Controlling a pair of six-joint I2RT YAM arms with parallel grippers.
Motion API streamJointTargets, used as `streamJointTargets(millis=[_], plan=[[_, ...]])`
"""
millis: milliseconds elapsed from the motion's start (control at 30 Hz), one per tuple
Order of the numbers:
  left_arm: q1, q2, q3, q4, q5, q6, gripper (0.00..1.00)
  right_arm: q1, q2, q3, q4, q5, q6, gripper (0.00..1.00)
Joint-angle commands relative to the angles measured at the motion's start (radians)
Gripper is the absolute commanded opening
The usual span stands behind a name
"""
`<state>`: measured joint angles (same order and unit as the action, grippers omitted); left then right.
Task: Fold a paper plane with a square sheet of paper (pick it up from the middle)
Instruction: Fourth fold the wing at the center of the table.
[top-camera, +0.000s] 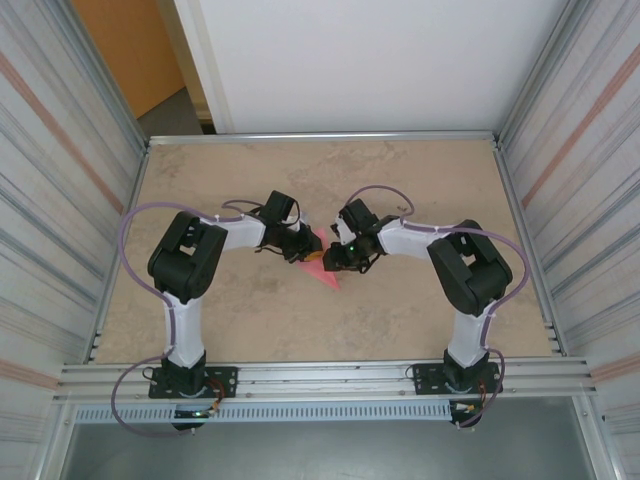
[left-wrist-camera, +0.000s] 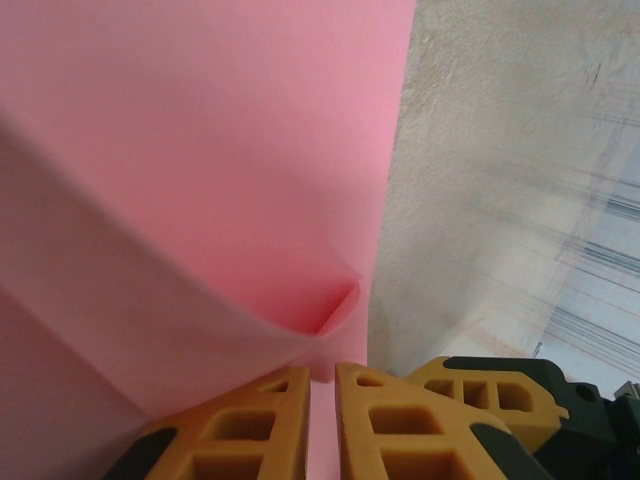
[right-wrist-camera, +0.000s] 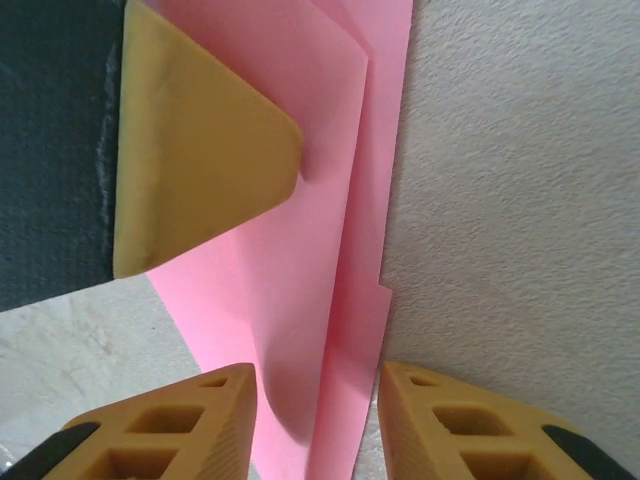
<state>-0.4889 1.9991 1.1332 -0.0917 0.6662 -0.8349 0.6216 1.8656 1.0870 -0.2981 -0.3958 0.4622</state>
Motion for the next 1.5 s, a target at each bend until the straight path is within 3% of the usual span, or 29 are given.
streamJointTargets(millis=[0,333,767,1467], plan=[[0.001,-0.017,0.015,-0.001,0.02,0.001,0.15,0.005,0.039,0.021,-0.027,0.001,-0.007,0.33],[0.002,-0.061,0.017,0.03,0.042,-0.004,0.17,-0.004,0.065,-0.028,-0.024,0.0,0.009,0.21],[0.012,-0.059,0.002,0.031,0.031,0.01,0.17,-0.012,0.073,-0.053,-0.011,-0.006,0.015,0.2],[0.009,0.003,0.042,0.009,0.036,0.036,0.15,-0.004,0.089,-0.058,-0.018,-0.017,-0.012,0.27]])
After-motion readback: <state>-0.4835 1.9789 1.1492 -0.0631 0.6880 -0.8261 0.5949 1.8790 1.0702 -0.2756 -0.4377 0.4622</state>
